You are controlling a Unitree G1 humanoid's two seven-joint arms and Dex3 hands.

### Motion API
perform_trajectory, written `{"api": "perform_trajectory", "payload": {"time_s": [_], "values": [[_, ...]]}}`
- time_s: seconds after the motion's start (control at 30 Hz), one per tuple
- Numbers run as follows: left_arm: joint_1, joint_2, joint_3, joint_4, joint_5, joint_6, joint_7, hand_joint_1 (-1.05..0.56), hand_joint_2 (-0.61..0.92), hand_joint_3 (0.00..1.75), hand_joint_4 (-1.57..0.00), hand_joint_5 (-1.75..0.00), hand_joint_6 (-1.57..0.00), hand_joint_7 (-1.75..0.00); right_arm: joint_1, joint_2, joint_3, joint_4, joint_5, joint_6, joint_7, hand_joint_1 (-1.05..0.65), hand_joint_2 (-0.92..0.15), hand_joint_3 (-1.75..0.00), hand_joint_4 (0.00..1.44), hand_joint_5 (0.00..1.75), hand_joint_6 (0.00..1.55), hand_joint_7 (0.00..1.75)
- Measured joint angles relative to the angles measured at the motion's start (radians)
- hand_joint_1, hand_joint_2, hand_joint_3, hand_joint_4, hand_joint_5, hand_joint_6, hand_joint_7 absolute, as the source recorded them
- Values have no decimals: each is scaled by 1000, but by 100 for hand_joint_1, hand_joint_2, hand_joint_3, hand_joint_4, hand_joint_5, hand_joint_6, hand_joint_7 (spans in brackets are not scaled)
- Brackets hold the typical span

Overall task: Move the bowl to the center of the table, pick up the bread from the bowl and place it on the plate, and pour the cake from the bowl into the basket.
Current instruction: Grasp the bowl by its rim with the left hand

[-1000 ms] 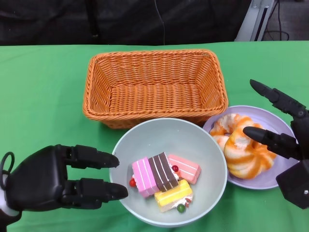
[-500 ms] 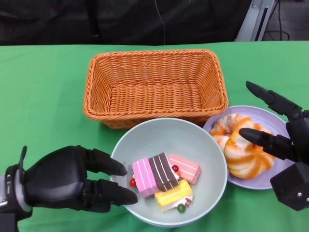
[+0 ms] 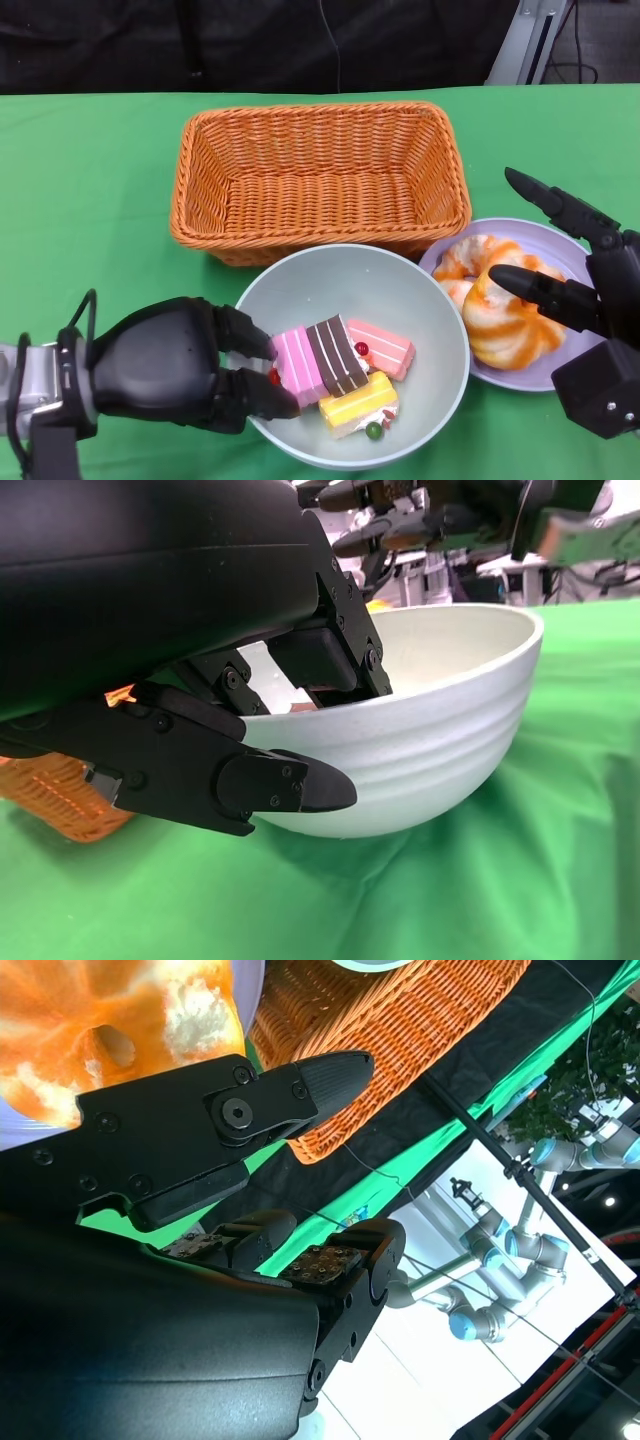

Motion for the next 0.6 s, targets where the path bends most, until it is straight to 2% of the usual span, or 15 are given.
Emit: {"api": "perform_trajectory", "payload": {"time_s": [0.1, 0.2, 0.27, 0.3, 0.37, 0.6], "values": [[17, 1, 21, -56, -32, 28, -111, -48, 92, 28, -83, -16, -87, -3, 0, 1, 2, 0, -6, -2, -8, -53, -90, 0, 74, 1, 51, 0], [50, 5, 50, -123, -77, 61, -244, -51, 92, 24, -50, -92, -85, -19, 1, 3, 3, 0, -6, -6, -10, -53, -90, 0, 73, 0, 50, 0], [65, 7, 67, -164, -99, 77, -321, -52, 92, 24, -44, -106, -83, -24, 2, 5, 3, 0, -6, -8, -11, -54, -91, 0, 73, 0, 49, 0], [73, 8, 77, -181, -112, 84, -359, -52, 92, 22, -43, -114, -79, -37, 2, 6, 3, 0, -6, -9, -12, -54, -91, 0, 73, 0, 49, 0], [85, 10, 89, -215, -128, 103, -439, -53, 92, 21, -43, -118, -72, -56, 3, 8, 3, 0, -6, -19, -15, -54, -90, 0, 72, 0, 49, 0], [122, 14, 127, -288, -176, 135, -633, -54, 92, 23, -45, -122, -68, -68, 3, 12, 2, 0, 7, -38, -17, -56, -91, 0, 71, 0, 47, 0]]}}
